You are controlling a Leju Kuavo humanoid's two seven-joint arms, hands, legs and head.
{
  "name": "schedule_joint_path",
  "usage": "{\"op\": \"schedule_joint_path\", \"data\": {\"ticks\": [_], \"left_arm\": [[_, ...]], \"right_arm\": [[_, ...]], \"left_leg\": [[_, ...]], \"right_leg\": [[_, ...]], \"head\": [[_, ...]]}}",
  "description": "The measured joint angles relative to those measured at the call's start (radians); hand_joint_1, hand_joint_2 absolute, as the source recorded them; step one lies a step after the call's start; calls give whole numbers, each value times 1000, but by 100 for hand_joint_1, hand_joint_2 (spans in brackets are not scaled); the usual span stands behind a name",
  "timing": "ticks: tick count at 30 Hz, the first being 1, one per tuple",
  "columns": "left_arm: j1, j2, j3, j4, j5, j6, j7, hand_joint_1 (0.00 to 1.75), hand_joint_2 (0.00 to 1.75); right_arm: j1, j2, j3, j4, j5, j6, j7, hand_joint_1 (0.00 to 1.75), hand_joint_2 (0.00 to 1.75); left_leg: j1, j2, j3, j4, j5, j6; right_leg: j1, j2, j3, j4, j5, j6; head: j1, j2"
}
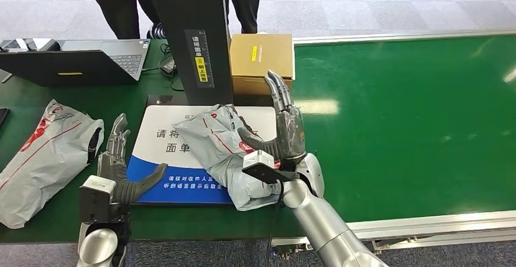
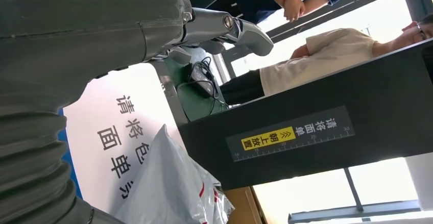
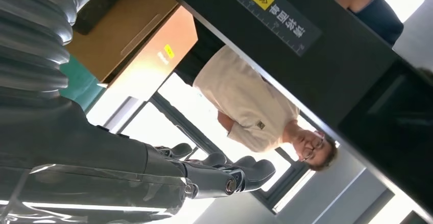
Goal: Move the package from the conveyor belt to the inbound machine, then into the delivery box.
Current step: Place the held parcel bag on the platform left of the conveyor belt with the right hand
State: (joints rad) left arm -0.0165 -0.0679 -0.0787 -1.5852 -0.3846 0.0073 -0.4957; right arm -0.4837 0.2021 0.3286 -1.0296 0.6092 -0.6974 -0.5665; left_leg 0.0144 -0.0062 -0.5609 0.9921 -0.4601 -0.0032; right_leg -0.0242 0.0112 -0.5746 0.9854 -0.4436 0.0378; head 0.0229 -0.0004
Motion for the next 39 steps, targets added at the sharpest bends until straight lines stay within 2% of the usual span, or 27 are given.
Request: {"op": "schedule_joint_path", "data": {"ticks": [5, 8, 10, 14, 18, 28, 33, 39], "left_arm": [[0, 2, -3, 3, 1, 5, -2, 0, 175], [0, 6, -3, 4, 2, 8, -2, 0, 175], [3, 8, -3, 4, 3, 13, -2, 0, 175], [17, 14, -1, 3, 4, 21, -2, 0, 175], [31, 15, 6, -5, -5, 10, 5, 0, 175], [36, 15, 16, -34, -34, -14, 20, 0, 175], [39, 14, 16, -45, -41, -16, 23, 0, 175], [36, 5, 16, -48, -52, -23, 25, 0, 175]], "right_arm": [[13, -2, -2, -26, -13, -1, 22, 0, 175], [27, -10, -1, -55, -16, 7, 70, 0, 175], [38, -19, 0, -73, -6, 41, 136, 0, 175], [66, -49, 10, -83, 78, 186, 325, 0, 175], [108, -74, 12, -93, 149, 236, 399, 0, 175], [192, -105, 5, -161, 184, 364, 472, 0, 175], [185, -107, -11, -150, 178, 371, 473, 0, 175], [138, -104, -44, -96, 160, 348, 428, 0, 175]], "left_leg": [[0, 0, 0, 0, 0, 0], [0, 0, 0, 0, 0, 0], [0, 0, 0, 0, 0, 0], [0, 0, 0, 0, 0, 0], [0, 0, 0, 0, 0, 0], [0, 0, 0, 0, 0, 0], [0, 0, 0, 0, 0, 0], [0, 0, 0, 0, 0, 0]], "right_leg": [[0, 0, 0, 0, 0, 0], [0, 0, 0, 0, 0, 0], [0, 0, 0, 0, 0, 0], [0, 0, 0, 0, 0, 0], [0, 0, 0, 0, 0, 0], [0, 0, 0, 0, 0, -1], [0, 0, 0, 0, 0, -1], [0, 0, 0, 0, 0, -1]], "head": [[0, 0], [0, 0], [0, 0], [0, 0], [0, 0], [0, 0], [0, 0], [0, 0]]}}
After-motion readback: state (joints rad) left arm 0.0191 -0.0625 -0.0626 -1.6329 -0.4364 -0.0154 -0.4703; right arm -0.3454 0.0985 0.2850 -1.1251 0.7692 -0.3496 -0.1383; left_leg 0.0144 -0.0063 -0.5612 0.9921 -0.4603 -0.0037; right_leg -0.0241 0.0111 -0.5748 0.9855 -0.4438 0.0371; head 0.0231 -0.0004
